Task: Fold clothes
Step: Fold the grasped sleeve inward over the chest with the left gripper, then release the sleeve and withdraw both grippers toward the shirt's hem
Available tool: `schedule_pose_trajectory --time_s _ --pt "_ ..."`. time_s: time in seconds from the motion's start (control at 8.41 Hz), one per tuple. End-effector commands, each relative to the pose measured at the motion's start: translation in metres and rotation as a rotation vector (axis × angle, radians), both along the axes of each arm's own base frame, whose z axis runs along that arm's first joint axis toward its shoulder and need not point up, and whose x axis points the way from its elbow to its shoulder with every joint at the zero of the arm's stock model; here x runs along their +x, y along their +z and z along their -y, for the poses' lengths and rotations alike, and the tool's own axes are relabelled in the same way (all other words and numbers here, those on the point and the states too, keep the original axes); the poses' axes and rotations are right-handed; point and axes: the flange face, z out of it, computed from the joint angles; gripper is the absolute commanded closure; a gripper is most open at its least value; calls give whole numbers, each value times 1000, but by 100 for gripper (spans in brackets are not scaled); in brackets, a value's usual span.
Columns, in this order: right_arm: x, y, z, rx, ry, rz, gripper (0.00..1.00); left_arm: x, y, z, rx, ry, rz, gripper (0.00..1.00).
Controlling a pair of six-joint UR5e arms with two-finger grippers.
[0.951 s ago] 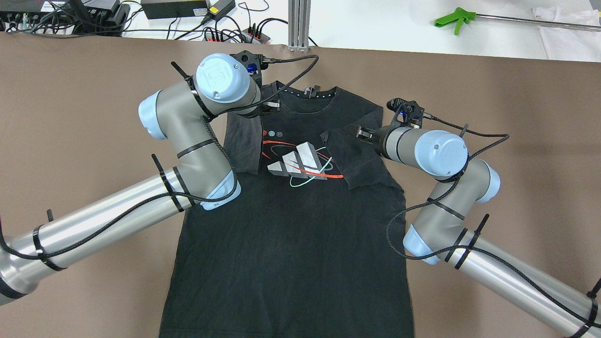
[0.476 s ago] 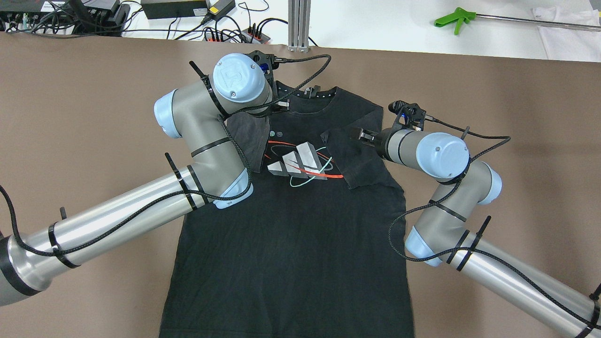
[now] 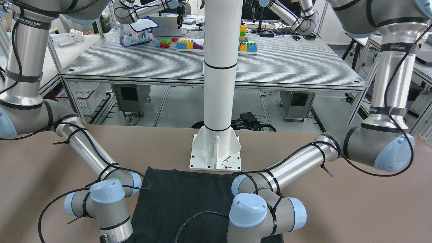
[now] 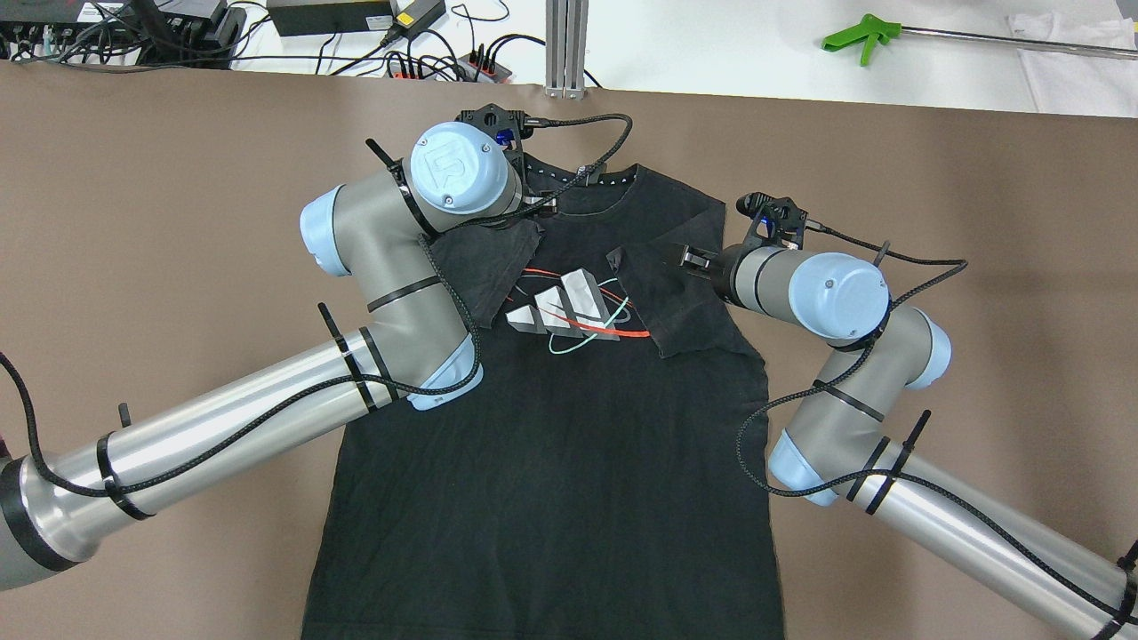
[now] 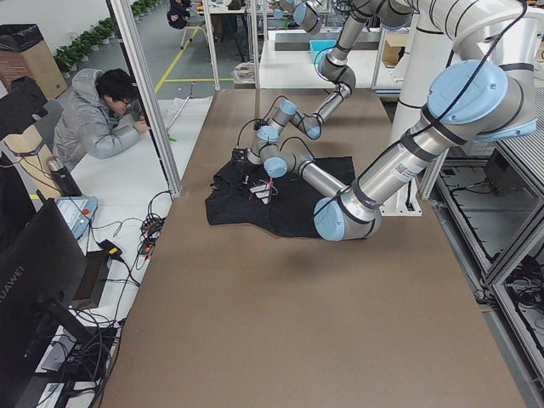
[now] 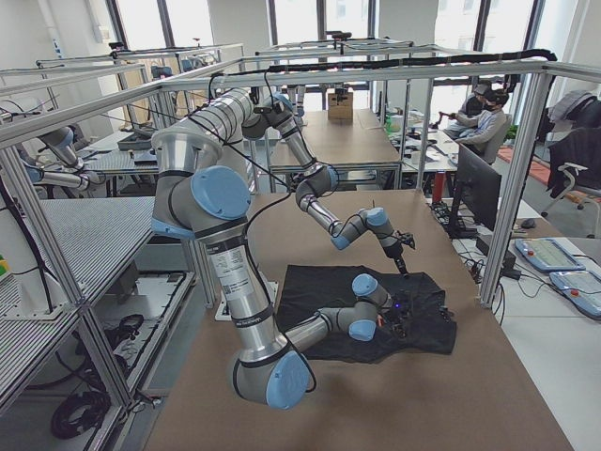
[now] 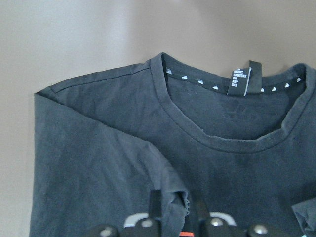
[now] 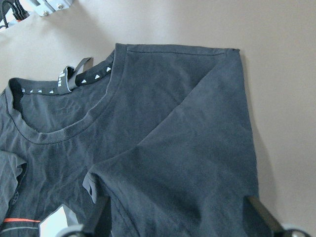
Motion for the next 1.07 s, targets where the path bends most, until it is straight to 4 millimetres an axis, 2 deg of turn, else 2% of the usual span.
schedule_pose_trajectory --time_s 0.0,0.12,0.24,0.36,0.48,0.59,0.71,0.95 --pt "-1 -1 -2 -7 -7 11 6 -3 -11 -4 17 -25 -47 0" --pt "8 -22 -12 6 -30 45 6 -9 -19 -9 17 -45 -103 0" --pt "16 -15 -24 -10 -74 53 6 -19 -19 -22 20 -50 -140 0" --pt "32 -13 -43 -12 -110 71 6 -35 -30 -42 12 -22 -195 0" --pt "45 -6 -58 -11 -118 72 6 -38 -14 -54 -51 10 -235 0" --pt "55 -8 -72 -4 -133 84 6 -53 -3 -68 -46 17 -247 0" --pt "68 -1 -88 -23 -172 86 6 -70 20 -83 -45 25 -247 0" --pt "91 12 -117 -87 -244 69 6 -111 41 -116 -36 17 -270 0"
